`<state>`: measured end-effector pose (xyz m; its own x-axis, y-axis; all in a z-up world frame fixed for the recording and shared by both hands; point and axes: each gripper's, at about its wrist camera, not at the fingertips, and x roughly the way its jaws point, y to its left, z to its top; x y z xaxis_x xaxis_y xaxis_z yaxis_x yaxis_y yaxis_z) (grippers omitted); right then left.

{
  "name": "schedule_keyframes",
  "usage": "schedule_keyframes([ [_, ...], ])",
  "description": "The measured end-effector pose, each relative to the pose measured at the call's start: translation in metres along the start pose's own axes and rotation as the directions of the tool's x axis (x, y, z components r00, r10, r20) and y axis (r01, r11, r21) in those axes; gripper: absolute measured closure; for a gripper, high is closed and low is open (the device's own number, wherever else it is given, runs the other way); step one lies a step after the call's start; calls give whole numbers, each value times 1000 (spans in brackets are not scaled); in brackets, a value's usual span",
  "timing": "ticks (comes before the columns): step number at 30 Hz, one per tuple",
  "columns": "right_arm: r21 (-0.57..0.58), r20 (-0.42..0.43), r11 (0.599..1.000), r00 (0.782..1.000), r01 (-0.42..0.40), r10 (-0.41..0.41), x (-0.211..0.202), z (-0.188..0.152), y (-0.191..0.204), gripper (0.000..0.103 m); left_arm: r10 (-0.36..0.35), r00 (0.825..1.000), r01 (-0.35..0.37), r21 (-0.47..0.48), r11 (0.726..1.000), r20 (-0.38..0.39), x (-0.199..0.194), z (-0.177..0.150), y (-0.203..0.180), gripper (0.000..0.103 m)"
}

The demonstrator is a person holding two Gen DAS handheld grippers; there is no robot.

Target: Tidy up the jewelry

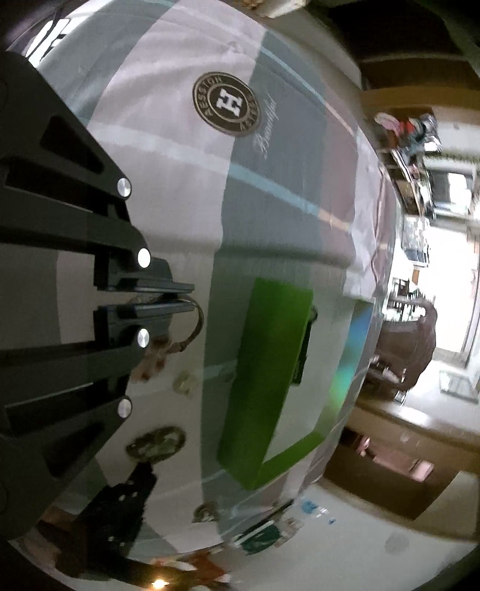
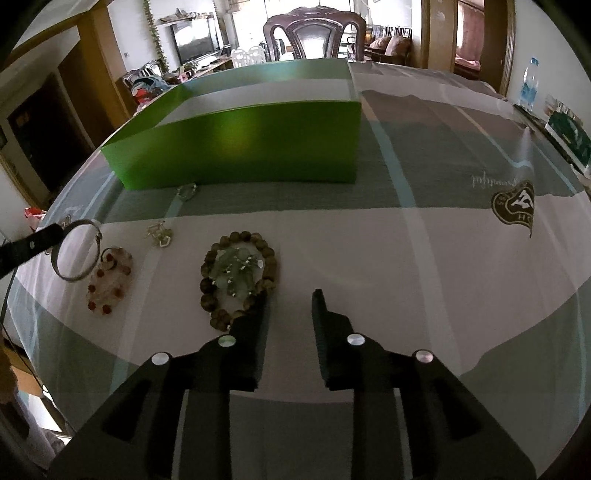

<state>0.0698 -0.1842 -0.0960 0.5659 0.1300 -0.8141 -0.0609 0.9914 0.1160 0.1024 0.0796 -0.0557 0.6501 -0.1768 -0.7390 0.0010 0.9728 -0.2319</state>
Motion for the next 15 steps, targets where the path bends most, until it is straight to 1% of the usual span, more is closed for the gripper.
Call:
schedule_keyframes([
  [1, 0, 1, 1000, 1000, -1, 1, 0, 0, 0, 77, 2, 1000, -2, -30, 1000, -3, 2, 1, 7, 98],
  [3, 1, 2, 1000, 1000, -3, 3, 0, 0, -1, 77, 36, 999, -37, -75, 996, -8, 8, 2, 19, 98],
  [4, 1, 2, 1000, 1000, -2, 2, 0, 0, -1, 77, 84, 996, -85, -90, 992, -17, 14, 3, 25, 98],
  [6, 2, 0, 1000, 1000, -1, 1, 0, -1, -1, 76, 122, 992, -125, -106, 987, -31, 21, 2, 33, 98],
  [8, 0, 1, 1000, 1000, 0, 0, 0, 0, -1, 76, 123, 991, -127, -120, 985, -44, 24, 1, 37, 98],
  [9, -2, 2, 1000, 1000, 3, -3, 0, -1, -1, 76, 126, 991, -131, -126, 983, -47, 24, 0, 38, 95],
  [11, -3, 3, 1000, 1000, 5, -5, 0, 0, -1, 76, 126, 991, -129, -104, 986, -37, 19, -2, 34, 79],
  [12, -3, 3, 1000, 1000, 5, -5, 0, 0, -1, 76, 122, 992, -124, -84, 989, -29, 16, -2, 29, 77],
  [15, -1, 2, 1000, 1000, 5, -5, 1, 2, -1, 76, 109, 994, -109, 0, 994, -19, 9, -8, 11, 75],
])
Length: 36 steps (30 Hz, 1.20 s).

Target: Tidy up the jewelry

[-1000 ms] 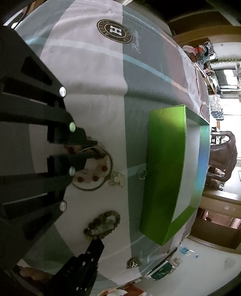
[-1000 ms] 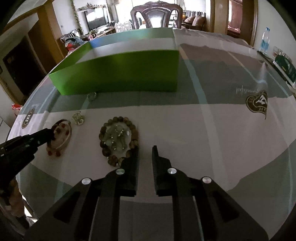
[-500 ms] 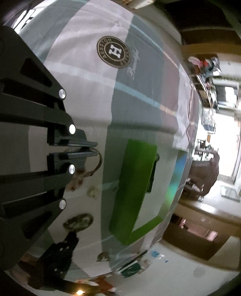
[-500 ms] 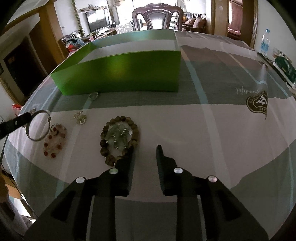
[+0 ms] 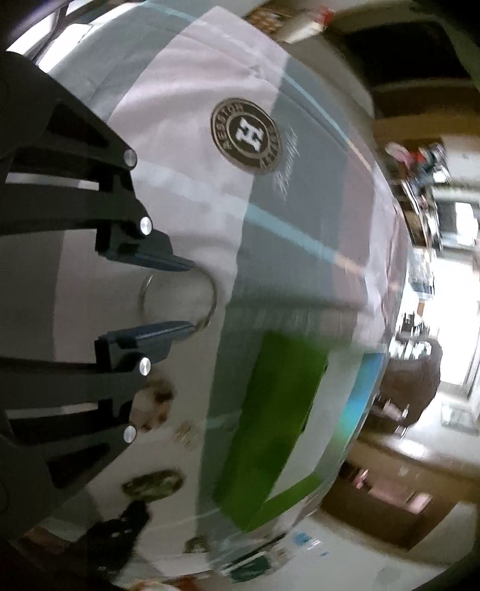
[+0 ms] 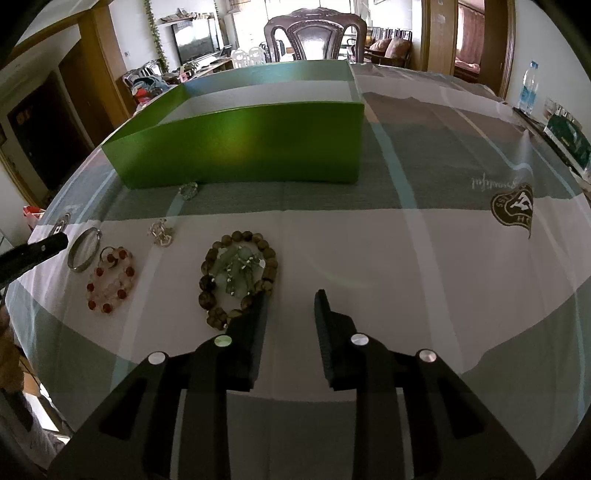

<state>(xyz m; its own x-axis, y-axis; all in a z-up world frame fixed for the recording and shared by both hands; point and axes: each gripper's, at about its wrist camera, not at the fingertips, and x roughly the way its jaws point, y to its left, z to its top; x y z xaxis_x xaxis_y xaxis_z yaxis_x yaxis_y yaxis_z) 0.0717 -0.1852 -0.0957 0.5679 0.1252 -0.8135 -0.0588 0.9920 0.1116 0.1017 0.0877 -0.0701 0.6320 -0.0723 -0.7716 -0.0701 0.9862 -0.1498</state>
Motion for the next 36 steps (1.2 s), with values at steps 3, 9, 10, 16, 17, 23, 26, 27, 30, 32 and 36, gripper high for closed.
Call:
schedule_keyframes([
  [3, -8, -1, 1000, 1000, 4, -4, -1, -1, 2, 76, -25, 999, 27, 84, 996, -24, -2, -11, -20, 74],
  [9, -13, 1, 1000, 1000, 5, -5, -1, -2, 3, 74, -51, 994, 68, 181, 981, -94, 6, -33, -48, 69],
  [10, -15, 2, 1000, 1000, 5, -5, -1, -2, 3, 74, -44, 994, 63, 189, 980, -100, 10, -35, -51, 68],
  [16, -26, 11, 1000, 1000, 6, -6, 0, -3, 5, 71, -57, 993, 76, 196, 978, -102, 11, -34, -58, 87],
  [17, -26, 12, 1000, 1000, 6, -6, 0, -2, 5, 71, -57, 994, 75, 196, 978, -92, 9, -33, -57, 95],
  [23, -22, 11, 1000, 1000, 5, -4, 0, -3, 6, 71, -93, 994, 101, 172, 980, -56, -7, -19, -51, 95],
  [26, -19, 10, 1000, 1000, 4, -4, 0, -2, 6, 71, -127, 991, 132, 151, 980, -42, -17, -12, -46, 95],
  [27, -19, 10, 1000, 1000, 4, -4, -1, -3, 6, 71, -137, 990, 140, 148, 979, -33, -21, -9, -44, 95],
  [30, -29, 0, 999, 1000, -22, 22, 0, -3, 8, 101, -145, 989, 146, 147, 978, -13, -30, -4, -43, 95],
  [32, -29, 3, 999, 999, -36, 36, -3, -3, 8, 103, -139, 990, 138, 143, 980, -6, -33, -2, -42, 95],
  [36, -26, 34, 999, 999, -32, 33, -15, 0, 6, 103, -130, 992, 128, 138, 982, 5, -37, -1, -38, 95],
])
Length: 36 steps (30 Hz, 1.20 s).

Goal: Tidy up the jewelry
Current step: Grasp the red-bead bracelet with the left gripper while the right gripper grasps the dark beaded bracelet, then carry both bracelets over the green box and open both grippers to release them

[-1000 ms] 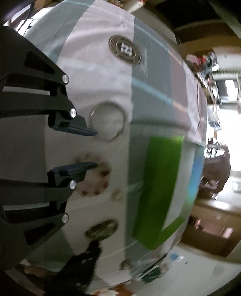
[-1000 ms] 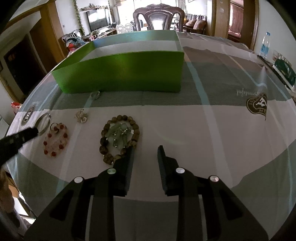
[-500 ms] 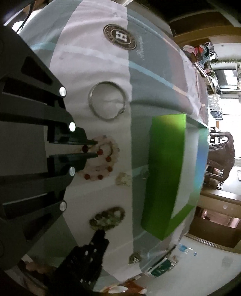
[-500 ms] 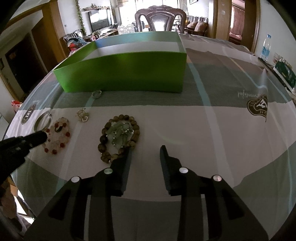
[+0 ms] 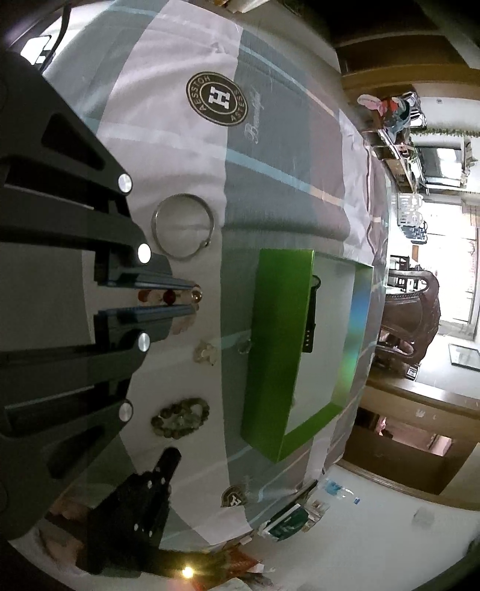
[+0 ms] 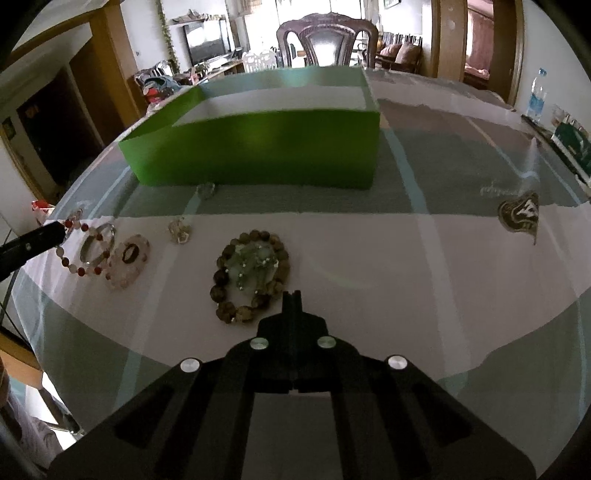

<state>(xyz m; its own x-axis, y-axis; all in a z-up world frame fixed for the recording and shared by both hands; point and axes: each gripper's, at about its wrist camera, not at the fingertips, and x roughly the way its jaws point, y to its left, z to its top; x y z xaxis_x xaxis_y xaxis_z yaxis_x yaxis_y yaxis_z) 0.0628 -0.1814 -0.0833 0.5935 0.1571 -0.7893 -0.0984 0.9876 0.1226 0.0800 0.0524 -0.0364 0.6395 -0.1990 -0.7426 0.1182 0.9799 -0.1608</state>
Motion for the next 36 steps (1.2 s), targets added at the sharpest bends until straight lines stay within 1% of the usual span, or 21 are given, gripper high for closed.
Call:
schedule_keyframes([
  [3, 20, 23, 1000, 1000, -12, 12, -10, 6, -3, 103, 1, 1000, -1, -3, 1000, -1, 0, 0, 1, 95],
  [5, 28, 2, 999, 1000, -31, 31, -6, 9, -4, 102, 3, 1000, -3, -5, 1000, -6, 2, -1, 1, 95],
  [9, -1, -33, 1000, 999, -19, 18, 9, 9, 9, 86, 2, 1000, -2, -1, 1000, -24, 9, -4, 0, 95],
  [10, -4, -37, 1000, 999, -23, 23, 13, 9, 11, 80, 1, 1000, -1, -1, 1000, -29, 11, -5, 0, 95],
  [12, -4, -46, 1000, 999, -27, 27, 18, 10, 14, 72, 2, 999, -2, 2, 1000, -41, 16, -8, -1, 95],
  [14, -11, -56, 1000, 998, -27, 26, 24, 10, 17, 72, 1, 999, -1, 3, 1000, -52, 20, -10, 0, 95],
  [15, -20, -47, 1000, 999, -24, 23, 24, 10, 19, 72, 0, 998, 0, 3, 1000, -61, 23, -11, -1, 95],
  [17, -38, -49, 999, 999, -18, 16, 24, 9, 21, 84, 0, 998, 0, 0, 1000, -70, 27, -14, 0, 95],
  [18, -38, -54, 999, 998, -36, 34, 23, 9, 21, 92, 0, 997, 0, -3, 1000, -73, 28, -15, 1, 95],
  [19, -37, -57, 998, 997, -47, 45, 21, 8, 21, 92, 0, 997, 0, -7, 1000, -75, 28, -16, 1, 95],
  [23, -29, -25, 999, 999, -32, 31, 8, 6, 15, 92, 3, 998, -4, -16, 1000, -69, 25, -17, 5, 95],
  [27, 4, 32, 1000, 999, -30, 30, -17, 10, 4, 92, 0, 999, -1, -20, 1000, -52, 17, -15, 5, 95],
  [33, -6, 101, 999, 994, -32, 33, -46, 27, 5, 92, -18, 1000, 18, -3, 1000, -15, -2, 0, -3, 95],
  [36, -23, 128, 1000, 992, -21, 23, -55, 35, 8, 92, -25, 1000, 25, 16, 1000, 10, -13, 10, -9, 95],
])
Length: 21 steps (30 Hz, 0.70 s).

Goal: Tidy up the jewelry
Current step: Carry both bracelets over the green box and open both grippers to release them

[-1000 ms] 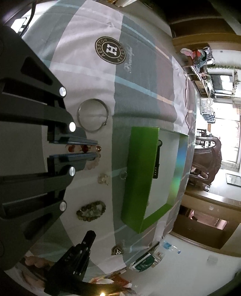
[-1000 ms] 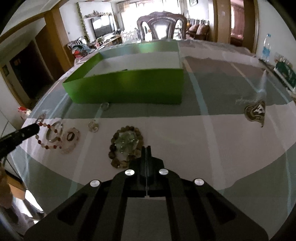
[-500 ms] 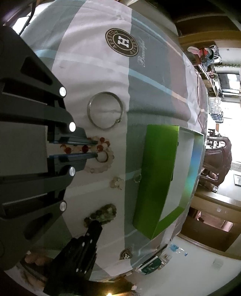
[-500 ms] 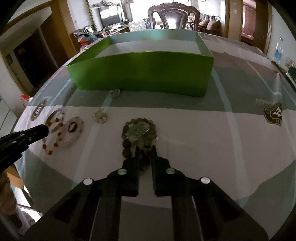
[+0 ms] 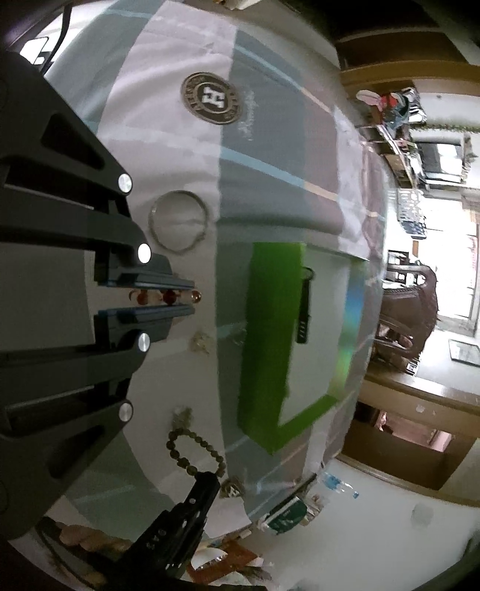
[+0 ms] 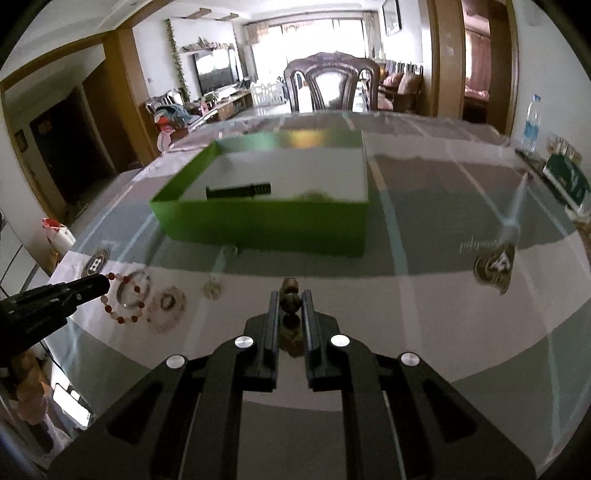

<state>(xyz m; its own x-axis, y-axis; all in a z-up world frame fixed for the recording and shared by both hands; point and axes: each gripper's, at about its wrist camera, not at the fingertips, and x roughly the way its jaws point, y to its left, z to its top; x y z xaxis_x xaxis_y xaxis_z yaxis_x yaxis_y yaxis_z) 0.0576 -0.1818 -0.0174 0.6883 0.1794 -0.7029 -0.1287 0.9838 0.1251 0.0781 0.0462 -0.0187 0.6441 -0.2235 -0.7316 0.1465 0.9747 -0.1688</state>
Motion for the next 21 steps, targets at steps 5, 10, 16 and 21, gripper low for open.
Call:
schedule_keyframes([
  [5, -26, 9, 1000, 1000, 13, -13, 0, 11, 6, 92, -8, 1000, 8, 27, 1000, 26, -11, 15, -8, 95],
  [10, -29, 66, 1000, 998, -2, 4, -6, 41, 8, 92, -12, 998, 9, 56, 998, 70, -18, 46, -15, 95],
  [16, -23, 165, 999, 986, 33, -28, -6, 96, 7, 92, 9, 991, -15, 48, 999, 136, -15, 109, -18, 95],
  [21, -23, 151, 995, 984, 95, -90, 39, 128, 3, 92, 49, 984, -55, 30, 998, 169, 17, 148, -19, 95],
])
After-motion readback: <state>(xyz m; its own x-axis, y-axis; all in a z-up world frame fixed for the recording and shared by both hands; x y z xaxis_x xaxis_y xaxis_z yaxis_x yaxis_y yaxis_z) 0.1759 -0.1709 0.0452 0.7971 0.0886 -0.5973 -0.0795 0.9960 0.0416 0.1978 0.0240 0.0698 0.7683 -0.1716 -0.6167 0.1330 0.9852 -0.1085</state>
